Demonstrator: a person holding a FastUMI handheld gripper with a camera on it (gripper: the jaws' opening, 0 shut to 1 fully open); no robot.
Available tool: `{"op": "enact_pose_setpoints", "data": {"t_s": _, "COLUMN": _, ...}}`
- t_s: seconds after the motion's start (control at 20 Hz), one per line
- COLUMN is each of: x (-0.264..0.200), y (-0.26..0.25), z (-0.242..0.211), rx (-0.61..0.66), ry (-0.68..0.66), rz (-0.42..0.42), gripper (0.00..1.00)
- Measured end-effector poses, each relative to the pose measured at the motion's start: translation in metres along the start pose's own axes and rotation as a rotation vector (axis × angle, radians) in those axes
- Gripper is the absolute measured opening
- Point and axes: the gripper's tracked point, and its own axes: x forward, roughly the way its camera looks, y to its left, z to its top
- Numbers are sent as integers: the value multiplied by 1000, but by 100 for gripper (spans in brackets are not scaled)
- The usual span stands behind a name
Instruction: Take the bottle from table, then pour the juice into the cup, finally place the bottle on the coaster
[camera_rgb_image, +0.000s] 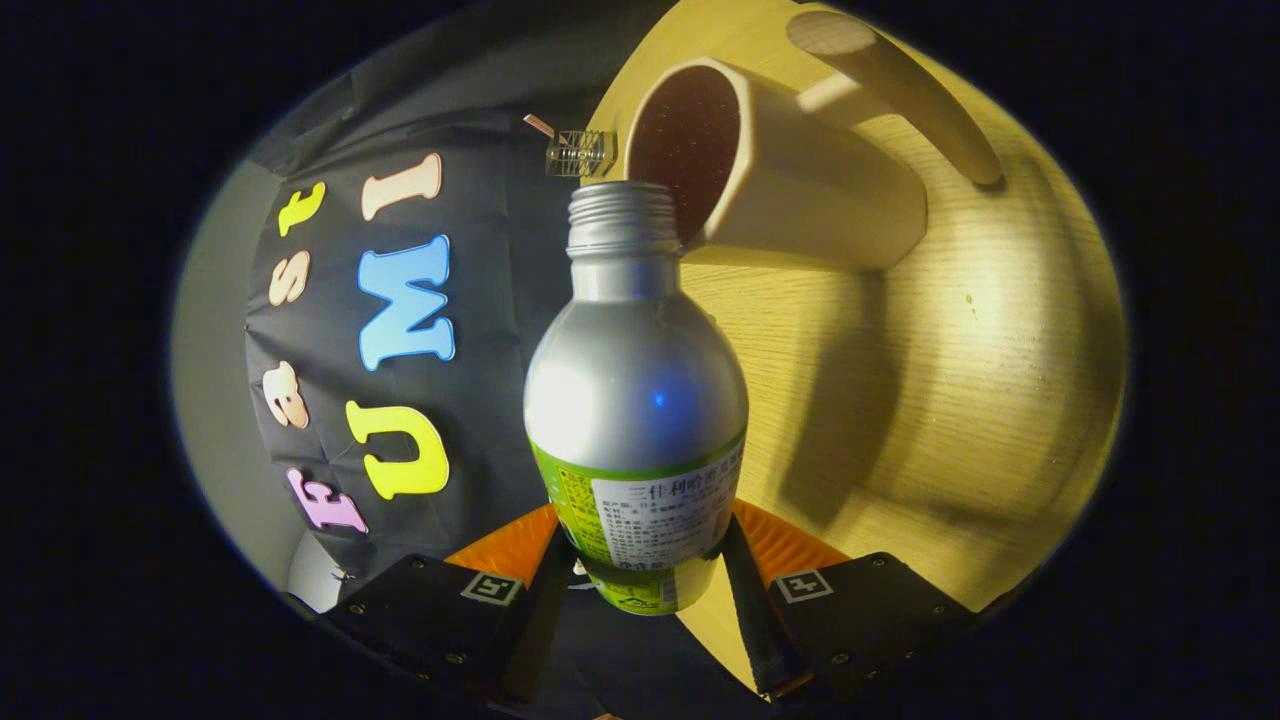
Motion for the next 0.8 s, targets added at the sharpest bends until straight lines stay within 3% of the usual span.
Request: {"op": "enact_pose_setpoints", "data": {"t_s": 0.8, "x": 0, "y": 26, "z": 3, "rx": 226, "ry": 32, "rz": 42, "gripper": 77}}
